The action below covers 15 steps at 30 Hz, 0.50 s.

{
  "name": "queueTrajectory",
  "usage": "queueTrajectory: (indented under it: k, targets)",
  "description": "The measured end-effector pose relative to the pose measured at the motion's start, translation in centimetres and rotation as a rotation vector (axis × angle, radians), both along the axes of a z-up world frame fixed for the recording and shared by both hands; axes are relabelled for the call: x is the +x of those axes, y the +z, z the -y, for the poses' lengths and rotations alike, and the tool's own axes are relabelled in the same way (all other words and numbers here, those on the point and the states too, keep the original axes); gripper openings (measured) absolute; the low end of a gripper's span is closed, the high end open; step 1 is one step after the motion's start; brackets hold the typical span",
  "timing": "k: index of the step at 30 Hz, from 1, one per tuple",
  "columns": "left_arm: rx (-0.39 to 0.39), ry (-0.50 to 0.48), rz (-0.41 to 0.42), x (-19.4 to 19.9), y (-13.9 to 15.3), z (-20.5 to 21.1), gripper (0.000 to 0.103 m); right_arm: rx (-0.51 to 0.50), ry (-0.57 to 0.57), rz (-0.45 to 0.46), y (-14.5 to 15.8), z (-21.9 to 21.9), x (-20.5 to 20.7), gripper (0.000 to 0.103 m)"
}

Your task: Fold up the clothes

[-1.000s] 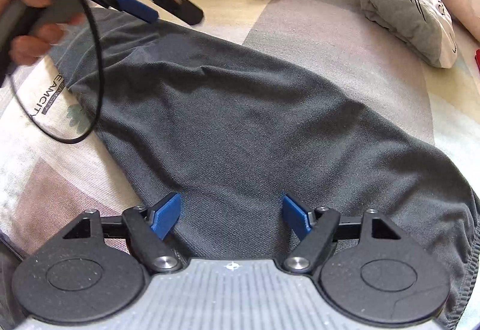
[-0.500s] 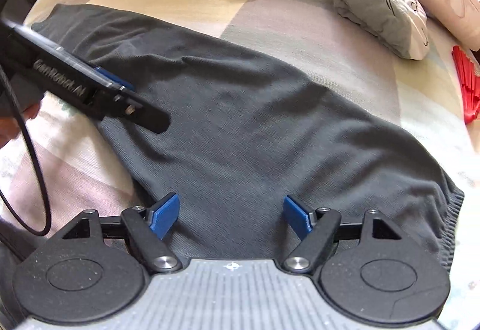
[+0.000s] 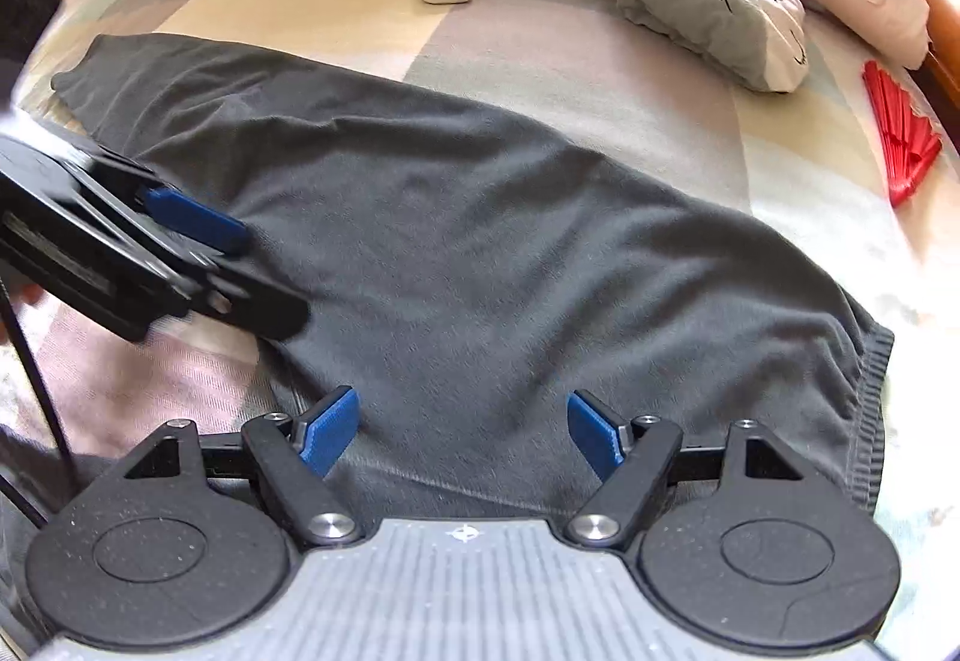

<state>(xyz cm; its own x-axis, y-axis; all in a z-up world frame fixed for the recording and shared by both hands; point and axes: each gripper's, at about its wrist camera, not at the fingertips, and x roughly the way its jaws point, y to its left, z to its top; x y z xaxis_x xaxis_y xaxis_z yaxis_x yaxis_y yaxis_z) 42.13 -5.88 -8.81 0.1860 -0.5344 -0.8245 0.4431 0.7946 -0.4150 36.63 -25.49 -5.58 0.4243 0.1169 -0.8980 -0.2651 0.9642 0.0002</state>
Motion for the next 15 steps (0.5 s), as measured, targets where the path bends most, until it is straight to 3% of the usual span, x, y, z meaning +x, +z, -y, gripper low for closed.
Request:
queueTrajectory:
  k: [3,8,11,15]
  targets:
    - [0.036,0.0,0.006,-1.1,-0.6,0.4,0.087,-0.007,-0.006,-0.004,0.1,0.3,-0.8,0.081]
    - [0.074,-0.047,-0.082,-2.9,0.0,0.0,0.088,-0.004,-0.024,-0.009,0.5,1.0,-1.5,0.081]
    - [0.053,-0.041,0.003,-1.2,1.3,-0.5,0.086,-0.009,-0.03,0.017,0.9,1.4,-1.5,0.081]
    - [0.087,0.02,0.006,0.8,0.6,-0.3,0.086,-0.019,-0.049,0.024,1.1,1.9,-1.5,0.081]
